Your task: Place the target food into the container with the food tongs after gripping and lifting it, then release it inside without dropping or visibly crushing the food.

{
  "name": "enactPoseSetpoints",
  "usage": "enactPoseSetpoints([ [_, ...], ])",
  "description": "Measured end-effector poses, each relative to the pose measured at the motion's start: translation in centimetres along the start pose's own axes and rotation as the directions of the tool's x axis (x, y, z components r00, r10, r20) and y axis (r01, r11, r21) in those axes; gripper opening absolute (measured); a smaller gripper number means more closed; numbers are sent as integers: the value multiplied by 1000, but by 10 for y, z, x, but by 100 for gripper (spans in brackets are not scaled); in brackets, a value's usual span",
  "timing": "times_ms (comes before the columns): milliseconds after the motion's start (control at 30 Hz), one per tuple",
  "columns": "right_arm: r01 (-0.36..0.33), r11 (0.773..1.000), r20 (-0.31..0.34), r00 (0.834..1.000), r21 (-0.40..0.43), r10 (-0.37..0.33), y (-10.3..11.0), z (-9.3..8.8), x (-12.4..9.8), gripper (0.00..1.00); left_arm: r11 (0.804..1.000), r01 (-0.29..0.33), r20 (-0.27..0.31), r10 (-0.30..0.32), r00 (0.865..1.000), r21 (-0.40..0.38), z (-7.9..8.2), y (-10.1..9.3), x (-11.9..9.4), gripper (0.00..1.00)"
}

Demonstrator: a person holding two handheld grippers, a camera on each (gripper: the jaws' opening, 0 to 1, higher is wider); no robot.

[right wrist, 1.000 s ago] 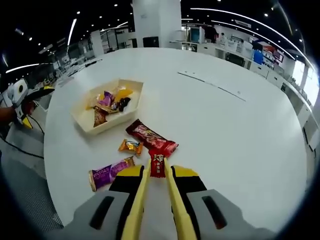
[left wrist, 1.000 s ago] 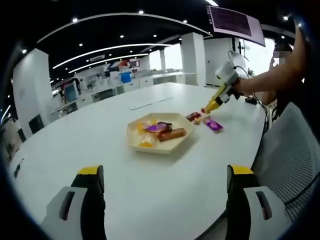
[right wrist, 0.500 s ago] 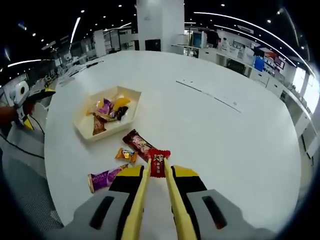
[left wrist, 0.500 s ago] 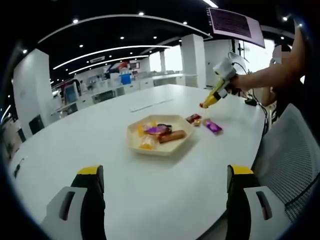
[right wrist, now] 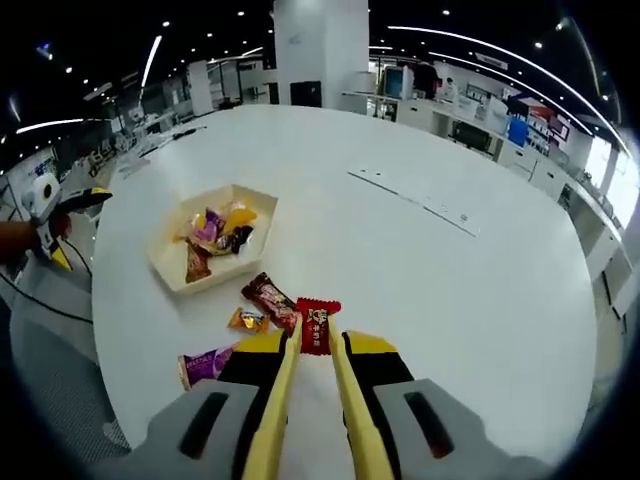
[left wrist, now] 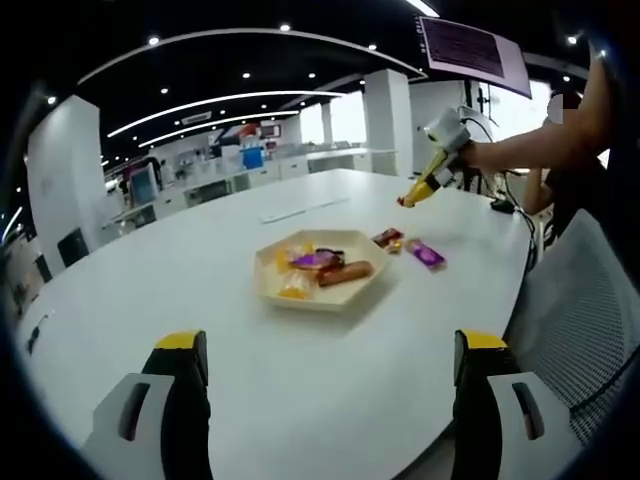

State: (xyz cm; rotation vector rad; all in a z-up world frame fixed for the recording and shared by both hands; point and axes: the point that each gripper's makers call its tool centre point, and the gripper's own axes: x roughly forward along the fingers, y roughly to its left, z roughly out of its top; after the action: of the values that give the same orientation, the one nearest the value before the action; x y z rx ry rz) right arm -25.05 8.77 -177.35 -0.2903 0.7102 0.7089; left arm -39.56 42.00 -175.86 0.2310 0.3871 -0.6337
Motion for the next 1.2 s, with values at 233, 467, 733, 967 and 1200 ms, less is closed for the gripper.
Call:
enactPoseSetpoints([
  [233, 7, 1000, 2, 1000, -15, -7, 5, 6, 3, 20, 1000, -2, 4, 2, 1000, -9, 0, 1, 0, 99],
  [467, -8, 999, 5, 1000, -31, 9, 13, 19, 7, 20, 1000, 6, 2, -6, 1000, -5, 0, 0, 1, 99],
  [733, -42, 997, -8, 999, -70, 42, 28, 32, 16, 20, 1000, 4, 5, -3, 1000, -8, 0, 1, 0, 99],
  [967, -77, 989, -10, 997, -125, 76, 49, 53, 27, 20, 1000, -4, 17, 5, 1000, -15, 2, 2, -1, 99],
  [1200, -117, 980, -9, 993, -160, 117, 71, 74, 36, 21, 1000, -5, 18, 5, 1000, -18, 2, 3, -1, 99],
])
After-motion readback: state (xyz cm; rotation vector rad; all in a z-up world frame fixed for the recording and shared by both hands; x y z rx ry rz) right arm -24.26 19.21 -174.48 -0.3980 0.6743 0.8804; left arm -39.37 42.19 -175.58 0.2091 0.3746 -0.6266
